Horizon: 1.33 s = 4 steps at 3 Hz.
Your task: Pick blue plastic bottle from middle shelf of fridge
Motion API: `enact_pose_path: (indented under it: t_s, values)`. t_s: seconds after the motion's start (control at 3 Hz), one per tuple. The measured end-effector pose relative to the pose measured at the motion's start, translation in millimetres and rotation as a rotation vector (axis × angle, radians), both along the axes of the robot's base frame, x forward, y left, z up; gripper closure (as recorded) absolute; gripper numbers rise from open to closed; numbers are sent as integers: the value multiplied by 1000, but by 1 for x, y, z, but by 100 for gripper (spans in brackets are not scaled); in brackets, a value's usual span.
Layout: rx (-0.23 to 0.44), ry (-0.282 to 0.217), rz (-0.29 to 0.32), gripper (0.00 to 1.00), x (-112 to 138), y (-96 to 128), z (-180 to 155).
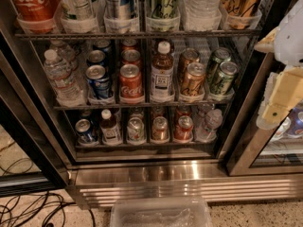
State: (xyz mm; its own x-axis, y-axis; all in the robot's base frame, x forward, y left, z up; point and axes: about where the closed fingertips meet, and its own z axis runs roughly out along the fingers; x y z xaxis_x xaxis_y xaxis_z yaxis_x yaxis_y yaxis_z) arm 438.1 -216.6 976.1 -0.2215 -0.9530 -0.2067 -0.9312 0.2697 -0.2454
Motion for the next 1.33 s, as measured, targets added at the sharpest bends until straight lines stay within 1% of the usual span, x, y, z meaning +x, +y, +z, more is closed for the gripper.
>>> enact_pose_path:
  t_s: [0.33,0.67,1.0,1.33]
  values:
    - [6,-13,-3,0,0,2,1]
    - [95,-1,-44,0,-6,23,-29]
    - [201,27,-102,0,-9,51,-85]
    - [292,49,-141,0,-8,80,-132]
